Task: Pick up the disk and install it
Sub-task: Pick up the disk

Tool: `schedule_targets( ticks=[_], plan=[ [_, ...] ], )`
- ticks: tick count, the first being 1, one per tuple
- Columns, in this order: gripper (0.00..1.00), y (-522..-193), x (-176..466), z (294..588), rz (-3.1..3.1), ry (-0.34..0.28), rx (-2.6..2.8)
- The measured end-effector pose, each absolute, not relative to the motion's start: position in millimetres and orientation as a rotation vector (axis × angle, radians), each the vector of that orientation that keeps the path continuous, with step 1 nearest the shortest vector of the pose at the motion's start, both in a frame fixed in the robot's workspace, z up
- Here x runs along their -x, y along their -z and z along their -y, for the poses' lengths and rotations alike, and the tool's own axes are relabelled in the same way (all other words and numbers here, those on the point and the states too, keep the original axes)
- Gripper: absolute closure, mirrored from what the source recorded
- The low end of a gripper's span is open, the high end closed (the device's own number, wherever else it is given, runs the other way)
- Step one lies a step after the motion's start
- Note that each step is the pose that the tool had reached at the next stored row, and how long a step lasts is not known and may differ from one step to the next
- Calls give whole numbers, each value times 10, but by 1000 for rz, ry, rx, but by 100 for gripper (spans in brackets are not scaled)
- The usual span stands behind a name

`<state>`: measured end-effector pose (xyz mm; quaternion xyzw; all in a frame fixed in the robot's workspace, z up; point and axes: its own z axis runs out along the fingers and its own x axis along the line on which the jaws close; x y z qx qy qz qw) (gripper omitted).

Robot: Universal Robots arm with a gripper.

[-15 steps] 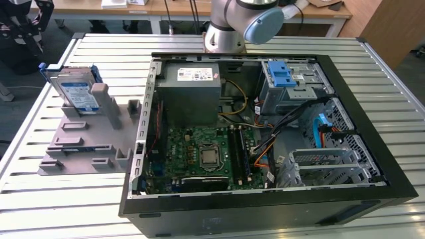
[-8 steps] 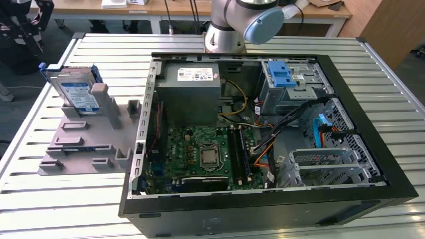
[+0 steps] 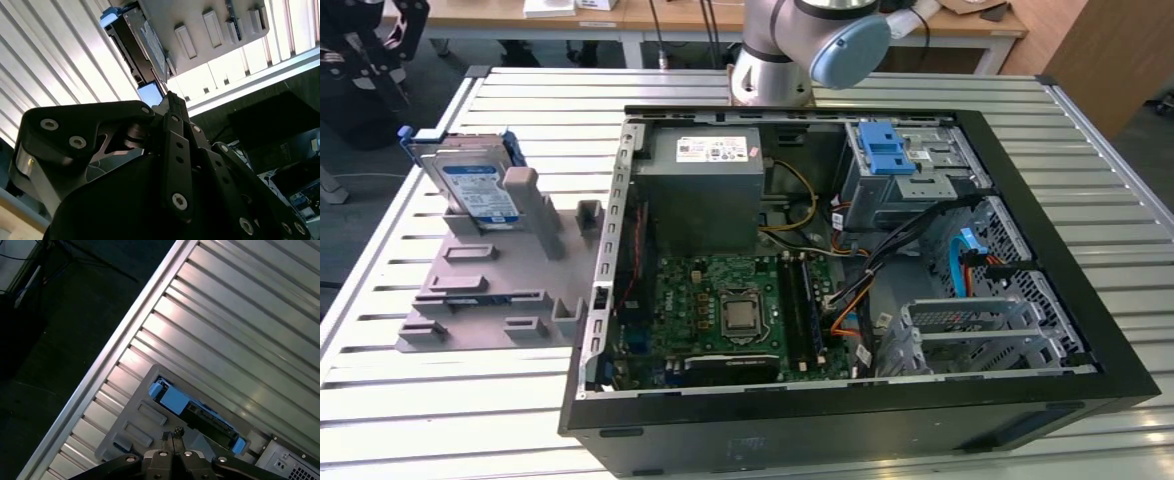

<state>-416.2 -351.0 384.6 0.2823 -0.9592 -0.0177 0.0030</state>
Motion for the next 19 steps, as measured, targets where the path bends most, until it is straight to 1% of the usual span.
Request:
schedule_targets(
  ticks=[19],
  plan=[
    [89, -3835, 4161, 3511, 2906, 51, -1197]
  ],
)
